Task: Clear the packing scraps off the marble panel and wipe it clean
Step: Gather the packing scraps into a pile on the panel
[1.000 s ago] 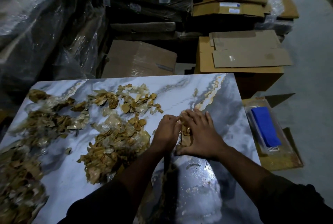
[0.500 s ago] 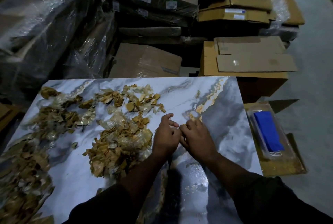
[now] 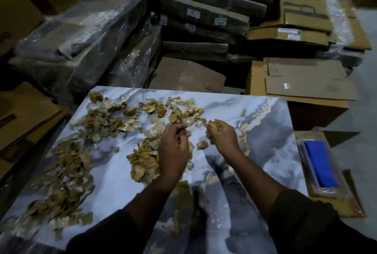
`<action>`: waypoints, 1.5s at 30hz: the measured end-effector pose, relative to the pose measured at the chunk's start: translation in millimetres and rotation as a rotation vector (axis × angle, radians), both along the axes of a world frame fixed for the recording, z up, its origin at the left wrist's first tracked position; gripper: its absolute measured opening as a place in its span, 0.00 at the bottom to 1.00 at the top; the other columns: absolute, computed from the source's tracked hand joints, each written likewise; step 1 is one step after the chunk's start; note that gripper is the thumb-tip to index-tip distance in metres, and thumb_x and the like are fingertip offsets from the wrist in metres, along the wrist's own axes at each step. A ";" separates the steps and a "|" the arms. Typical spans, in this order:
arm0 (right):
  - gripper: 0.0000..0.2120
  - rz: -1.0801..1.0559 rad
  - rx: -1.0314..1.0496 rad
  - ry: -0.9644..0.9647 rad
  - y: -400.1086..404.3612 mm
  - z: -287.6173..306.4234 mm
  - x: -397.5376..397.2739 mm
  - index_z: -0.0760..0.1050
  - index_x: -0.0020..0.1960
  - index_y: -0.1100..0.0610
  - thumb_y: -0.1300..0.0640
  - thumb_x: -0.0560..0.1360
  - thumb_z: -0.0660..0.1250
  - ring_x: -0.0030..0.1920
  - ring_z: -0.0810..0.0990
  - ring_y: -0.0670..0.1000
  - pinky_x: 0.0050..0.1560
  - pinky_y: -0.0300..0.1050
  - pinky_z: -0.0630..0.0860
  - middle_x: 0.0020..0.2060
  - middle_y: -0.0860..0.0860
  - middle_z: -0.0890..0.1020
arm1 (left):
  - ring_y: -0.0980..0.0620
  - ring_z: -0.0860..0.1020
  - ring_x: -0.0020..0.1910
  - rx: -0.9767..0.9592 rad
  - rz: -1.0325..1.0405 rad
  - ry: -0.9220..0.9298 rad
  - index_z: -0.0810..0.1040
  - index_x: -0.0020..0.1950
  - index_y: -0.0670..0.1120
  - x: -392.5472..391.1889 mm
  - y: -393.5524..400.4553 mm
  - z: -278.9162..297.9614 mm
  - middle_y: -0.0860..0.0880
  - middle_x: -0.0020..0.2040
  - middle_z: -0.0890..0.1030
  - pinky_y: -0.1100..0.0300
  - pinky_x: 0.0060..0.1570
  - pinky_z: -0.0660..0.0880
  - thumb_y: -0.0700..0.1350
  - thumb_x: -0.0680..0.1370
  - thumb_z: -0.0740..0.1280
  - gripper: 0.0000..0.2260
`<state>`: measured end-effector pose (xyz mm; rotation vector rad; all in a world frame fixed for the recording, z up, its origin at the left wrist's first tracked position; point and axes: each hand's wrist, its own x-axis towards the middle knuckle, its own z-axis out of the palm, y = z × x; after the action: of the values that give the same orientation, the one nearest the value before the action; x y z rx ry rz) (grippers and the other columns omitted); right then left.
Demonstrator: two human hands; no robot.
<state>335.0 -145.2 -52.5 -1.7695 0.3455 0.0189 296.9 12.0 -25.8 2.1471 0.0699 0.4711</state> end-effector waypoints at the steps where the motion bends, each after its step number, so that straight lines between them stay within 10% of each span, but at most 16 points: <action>1: 0.13 0.027 0.029 -0.002 14.2 7.8 2.5 0.80 0.39 0.56 0.47 0.75 0.71 0.34 0.80 0.53 0.41 0.59 0.80 0.33 0.54 0.83 | 0.53 0.79 0.48 -0.001 0.050 -0.021 0.81 0.55 0.50 0.6 12.3 3.0 0.52 0.50 0.79 0.54 0.44 0.77 0.38 0.80 0.64 0.10; 6: 0.33 0.225 -0.198 -0.035 81.8 37.1 8.4 0.77 0.68 0.55 0.36 0.71 0.67 0.59 0.81 0.56 0.58 0.52 0.79 0.61 0.54 0.83 | 0.49 0.78 0.54 0.065 0.212 -0.053 0.80 0.55 0.49 4.7 81.0 4.0 0.52 0.52 0.77 0.54 0.53 0.75 0.40 0.81 0.63 0.09; 12: 0.18 0.447 -0.698 -0.333 155.5 16.7 0.1 0.75 0.65 0.53 0.48 0.77 0.68 0.58 0.76 0.56 0.51 0.52 0.74 0.57 0.53 0.78 | 0.47 0.74 0.67 0.083 0.081 0.054 0.78 0.67 0.46 5.3 149.4 -51.0 0.47 0.65 0.78 0.47 0.68 0.70 0.55 0.84 0.55 0.20; 18: 0.17 0.547 -1.075 -0.433 177.1 -32.3 -17.1 0.76 0.64 0.50 0.50 0.76 0.66 0.63 0.74 0.56 0.64 0.55 0.66 0.61 0.50 0.78 | 0.55 0.66 0.75 -0.066 -0.049 0.264 0.68 0.77 0.45 7.8 138.8 -83.3 0.48 0.76 0.70 0.59 0.76 0.60 0.65 0.79 0.51 0.34; 32: 0.41 0.812 -0.929 -0.316 159.5 -29.7 -16.8 0.49 0.83 0.48 0.38 0.75 0.61 0.81 0.51 0.54 0.78 0.61 0.49 0.82 0.48 0.55 | 0.60 0.71 0.68 0.034 -0.109 0.117 0.73 0.73 0.43 7.1 146.9 -107.7 0.47 0.70 0.77 0.61 0.70 0.68 0.42 0.84 0.56 0.18; 45: 0.37 0.592 -0.937 -0.354 153.6 -32.6 -37.9 0.55 0.82 0.51 0.38 0.78 0.59 0.82 0.42 0.51 0.79 0.62 0.49 0.82 0.48 0.52 | 0.64 0.64 0.75 -0.069 -0.190 0.164 0.68 0.78 0.49 5.4 150.9 -89.0 0.55 0.75 0.70 0.66 0.74 0.60 0.57 0.83 0.50 0.26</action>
<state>297.1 8.3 -85.0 -2.6853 -0.5302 -0.0418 302.4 162.9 -114.8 2.0961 -0.0262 0.1800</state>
